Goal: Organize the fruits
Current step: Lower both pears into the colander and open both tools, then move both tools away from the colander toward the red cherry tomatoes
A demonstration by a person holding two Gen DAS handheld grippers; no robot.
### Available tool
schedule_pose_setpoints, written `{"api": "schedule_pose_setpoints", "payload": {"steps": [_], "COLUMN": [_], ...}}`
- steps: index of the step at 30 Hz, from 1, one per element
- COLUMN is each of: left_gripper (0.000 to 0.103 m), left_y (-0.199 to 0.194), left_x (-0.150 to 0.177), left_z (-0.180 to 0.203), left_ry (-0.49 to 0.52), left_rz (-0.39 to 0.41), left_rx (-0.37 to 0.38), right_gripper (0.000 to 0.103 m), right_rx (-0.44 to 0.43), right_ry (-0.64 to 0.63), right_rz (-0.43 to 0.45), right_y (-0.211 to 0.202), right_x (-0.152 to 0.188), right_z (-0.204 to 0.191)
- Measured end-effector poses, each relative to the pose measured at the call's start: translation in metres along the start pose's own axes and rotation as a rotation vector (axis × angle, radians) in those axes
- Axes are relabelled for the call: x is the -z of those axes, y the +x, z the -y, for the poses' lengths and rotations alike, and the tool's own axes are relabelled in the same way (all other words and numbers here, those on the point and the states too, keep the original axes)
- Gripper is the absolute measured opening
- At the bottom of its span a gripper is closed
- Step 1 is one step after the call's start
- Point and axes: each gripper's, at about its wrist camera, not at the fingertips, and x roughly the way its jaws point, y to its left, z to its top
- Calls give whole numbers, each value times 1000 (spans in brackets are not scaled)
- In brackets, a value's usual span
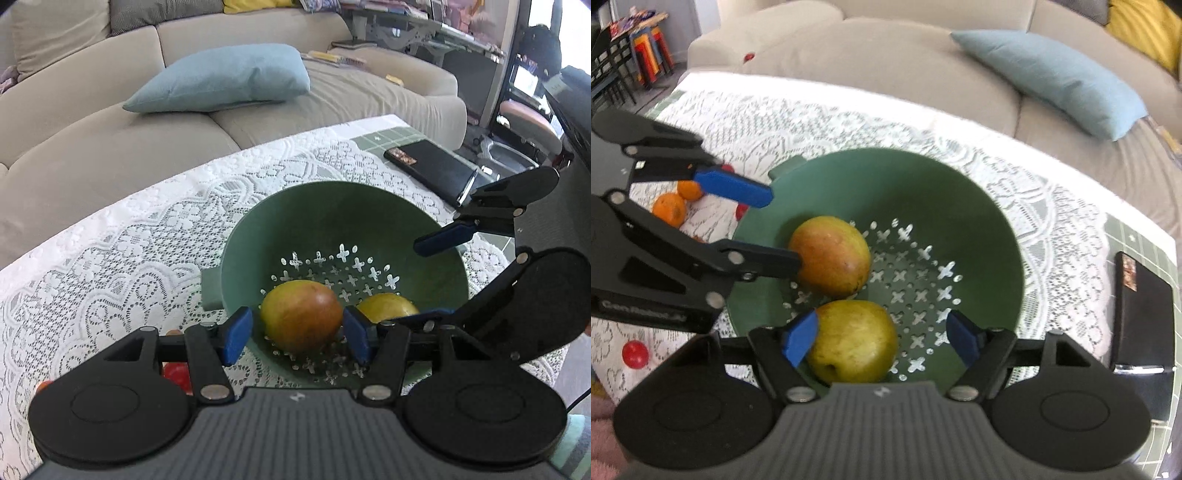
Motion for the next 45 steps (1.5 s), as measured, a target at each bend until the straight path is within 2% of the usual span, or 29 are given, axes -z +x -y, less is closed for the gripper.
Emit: {"api": "schedule_pose_setpoints", "payload": {"steps": [5, 11, 21, 30, 35, 41, 45], "left_gripper": [67, 67, 67, 67, 67, 67, 67], "left_y": [-19, -41, -72, -88, -100, -106, -102], "left_x": [12, 29, 76, 125, 142, 165, 179], "left_z": [-4, -9, -26, -31, -29, -30, -27], "left_ry": [-37, -64, -131, -193, -182, -163, -141], "left_rz": [62, 118, 187, 227, 240, 189, 147], "left_rx": [8, -2, 2, -37, -58, 10, 27], "right_gripper": [74, 74, 74, 72, 68, 61, 51], "right_rx": [36, 63, 62, 154, 147, 98, 74], "right_ry": [62, 93, 162, 123, 131, 147, 139], "right_rz": [110, 247, 384, 420, 454, 430, 406], "right_y": [-16, -31, -33, -30, -36, -29, -25], "right_x": [12, 26, 57, 84, 98, 114, 123], "right_z": [-9, -38, -89, -134, -145, -152, -158]}}
